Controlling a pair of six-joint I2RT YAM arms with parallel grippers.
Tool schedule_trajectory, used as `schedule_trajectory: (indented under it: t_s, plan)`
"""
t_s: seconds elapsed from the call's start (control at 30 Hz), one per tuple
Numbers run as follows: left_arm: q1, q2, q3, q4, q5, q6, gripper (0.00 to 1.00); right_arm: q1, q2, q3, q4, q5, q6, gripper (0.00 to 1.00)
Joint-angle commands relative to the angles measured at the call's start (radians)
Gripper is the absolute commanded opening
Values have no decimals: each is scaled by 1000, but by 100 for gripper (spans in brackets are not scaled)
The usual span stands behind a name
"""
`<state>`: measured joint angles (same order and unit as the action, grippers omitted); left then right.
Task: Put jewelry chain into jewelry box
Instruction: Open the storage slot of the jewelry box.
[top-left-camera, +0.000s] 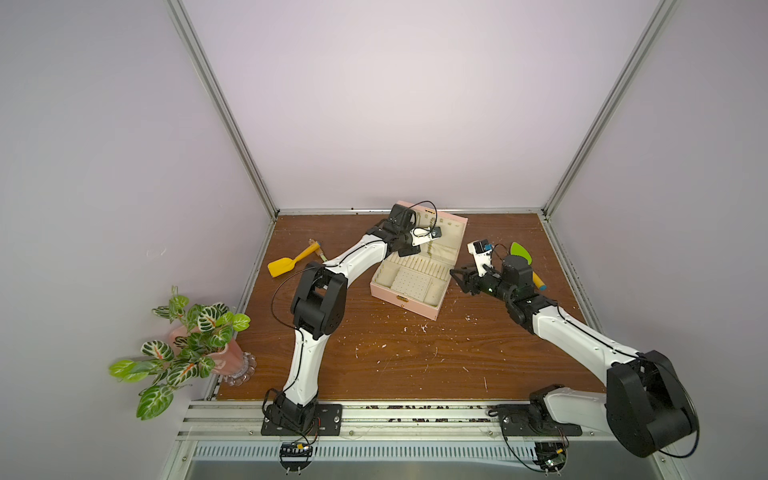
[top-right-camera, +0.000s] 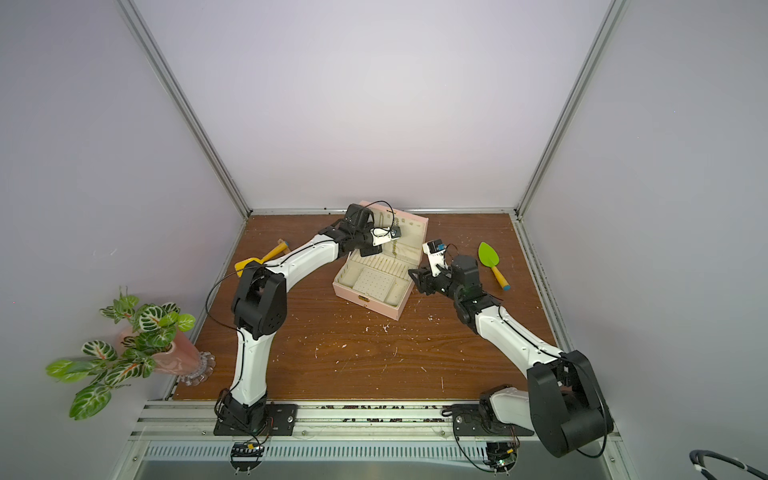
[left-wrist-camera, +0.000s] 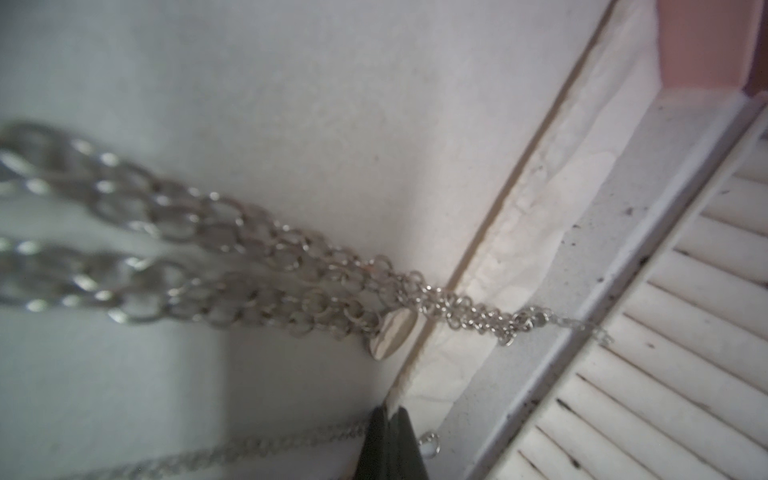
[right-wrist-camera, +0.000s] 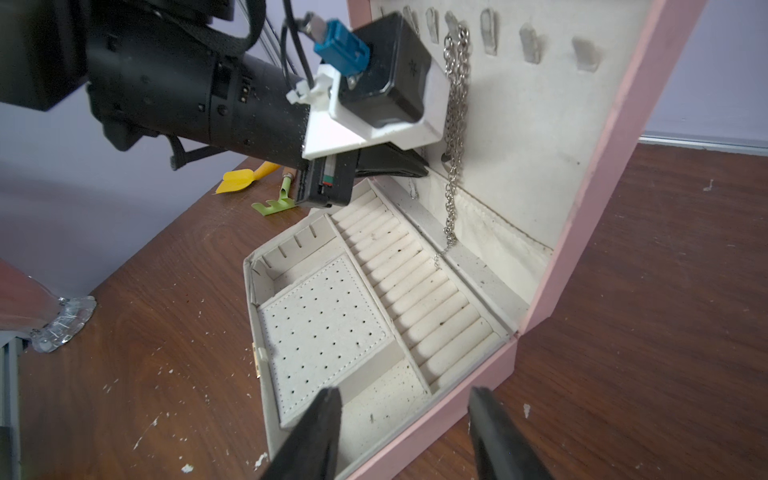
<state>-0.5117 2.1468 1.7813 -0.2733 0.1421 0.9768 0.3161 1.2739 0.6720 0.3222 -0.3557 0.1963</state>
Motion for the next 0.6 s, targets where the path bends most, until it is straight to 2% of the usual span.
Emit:
schedule_trajectory:
  t_s: [0.0, 0.1, 0.27, 0.4, 0.57]
  plan:
    - [2, -46, -43, -11, -3, -16, 1, 28, -12, -21, 93, 46, 86, 51]
    - [1, -65, -70, -10, 15, -29, 1, 84, 15, -13, 99, 193, 147, 54]
    - [-1, -90, -113, -1, 13, -33, 1, 90, 52, -45, 164, 386, 283, 60]
    - [-1, -100, -128, 9, 20, -32, 1, 92, 130, -19, 173, 392, 330, 61]
    - [-1, -100, -128, 12, 24, -29, 1, 129, 228, 67, 85, 411, 319, 63]
